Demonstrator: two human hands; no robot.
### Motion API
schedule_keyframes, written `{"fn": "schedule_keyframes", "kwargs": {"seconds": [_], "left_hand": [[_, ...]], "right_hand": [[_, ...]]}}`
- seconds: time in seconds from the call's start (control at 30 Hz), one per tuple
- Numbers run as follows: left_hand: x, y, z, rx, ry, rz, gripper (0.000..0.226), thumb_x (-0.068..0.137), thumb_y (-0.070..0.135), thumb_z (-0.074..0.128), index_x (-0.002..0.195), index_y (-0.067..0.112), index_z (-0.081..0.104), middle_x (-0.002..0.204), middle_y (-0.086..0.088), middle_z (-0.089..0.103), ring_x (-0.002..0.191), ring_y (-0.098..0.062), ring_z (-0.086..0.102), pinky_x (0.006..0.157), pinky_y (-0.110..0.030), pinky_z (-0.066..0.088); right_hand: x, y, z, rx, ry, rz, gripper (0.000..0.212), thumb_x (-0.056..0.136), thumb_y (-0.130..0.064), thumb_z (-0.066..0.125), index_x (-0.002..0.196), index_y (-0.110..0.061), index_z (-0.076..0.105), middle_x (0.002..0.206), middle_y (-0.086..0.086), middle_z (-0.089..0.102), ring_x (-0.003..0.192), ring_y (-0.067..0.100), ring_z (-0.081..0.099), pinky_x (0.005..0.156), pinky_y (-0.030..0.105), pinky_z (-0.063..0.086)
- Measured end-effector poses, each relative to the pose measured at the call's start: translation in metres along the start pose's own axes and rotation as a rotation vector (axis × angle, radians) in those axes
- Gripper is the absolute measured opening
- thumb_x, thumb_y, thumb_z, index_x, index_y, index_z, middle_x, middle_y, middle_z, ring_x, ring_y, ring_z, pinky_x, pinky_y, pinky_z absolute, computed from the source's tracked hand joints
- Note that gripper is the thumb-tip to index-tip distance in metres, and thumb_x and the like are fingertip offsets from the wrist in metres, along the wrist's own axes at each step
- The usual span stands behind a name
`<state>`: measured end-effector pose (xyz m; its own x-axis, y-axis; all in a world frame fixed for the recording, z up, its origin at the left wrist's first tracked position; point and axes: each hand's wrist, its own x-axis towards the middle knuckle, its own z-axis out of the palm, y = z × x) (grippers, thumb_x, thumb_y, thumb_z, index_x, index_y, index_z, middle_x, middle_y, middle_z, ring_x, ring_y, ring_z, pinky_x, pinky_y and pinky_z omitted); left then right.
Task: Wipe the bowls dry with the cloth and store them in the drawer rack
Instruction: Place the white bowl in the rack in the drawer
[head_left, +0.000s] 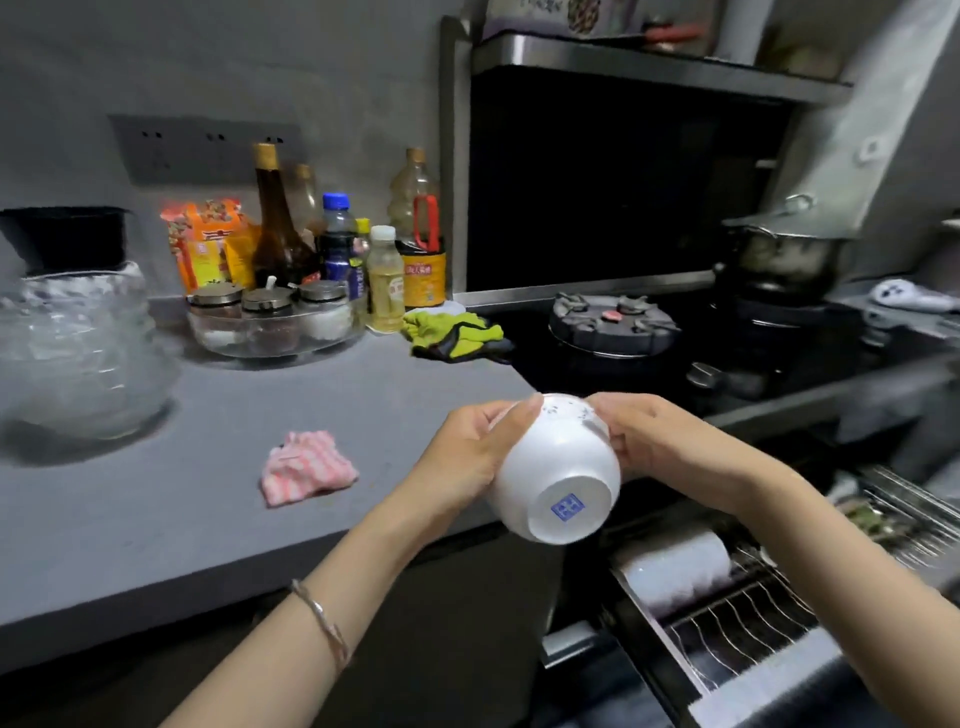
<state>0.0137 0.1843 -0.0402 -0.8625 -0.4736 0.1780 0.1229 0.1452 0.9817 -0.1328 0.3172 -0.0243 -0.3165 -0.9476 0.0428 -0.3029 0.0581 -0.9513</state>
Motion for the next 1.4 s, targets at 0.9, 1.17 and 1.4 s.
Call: {"fn": "schedule_keyframes", "kwargs": {"seconds": [0.9, 1.17, 1.4], "left_hand": [[0.145, -0.284, 0.285, 0.833, -0.323, -0.013, 0.066, 0.092, 0.055, 0.044, 0.149, 0.032, 0.020, 0.157, 0.010, 0.018, 0.142, -0.011, 0.016, 0.113, -0.027, 0.014], [0.189, -0.343, 0.308, 1.129, -0.442, 0.058, 0.102, 0.062, 0.084, 0.006, 0.151, 0.035, 0.006, 0.159, 0.012, 0.009, 0.145, -0.014, 0.011, 0.114, -0.031, 0.013], [0.212, -0.379, 0.316, 1.176, -0.470, 0.121, 0.125, 0.043, 0.090, -0.024, 0.151, 0.033, 0.003, 0.159, 0.010, 0.006, 0.145, -0.016, 0.004, 0.117, -0.040, -0.005]], "right_hand": [[-0.093, 0.304, -0.270, 0.367, 0.856, 0.661, 0.029, 0.089, -0.024, 0.062, 0.112, -0.007, 0.054, 0.103, 0.009, 0.058, 0.093, 0.025, 0.055, 0.066, 0.035, 0.046], [-0.042, 0.370, -0.304, 0.392, 0.794, 0.782, 0.030, 0.088, -0.020, 0.058, 0.114, -0.006, 0.054, 0.109, 0.016, 0.057, 0.096, 0.031, 0.055, 0.077, 0.039, 0.046], [-0.006, 0.425, -0.326, 0.360, 0.760, 0.845, 0.018, 0.088, -0.021, 0.057, 0.101, -0.008, 0.058, 0.101, 0.012, 0.059, 0.099, 0.034, 0.055, 0.095, 0.046, 0.043]]}}
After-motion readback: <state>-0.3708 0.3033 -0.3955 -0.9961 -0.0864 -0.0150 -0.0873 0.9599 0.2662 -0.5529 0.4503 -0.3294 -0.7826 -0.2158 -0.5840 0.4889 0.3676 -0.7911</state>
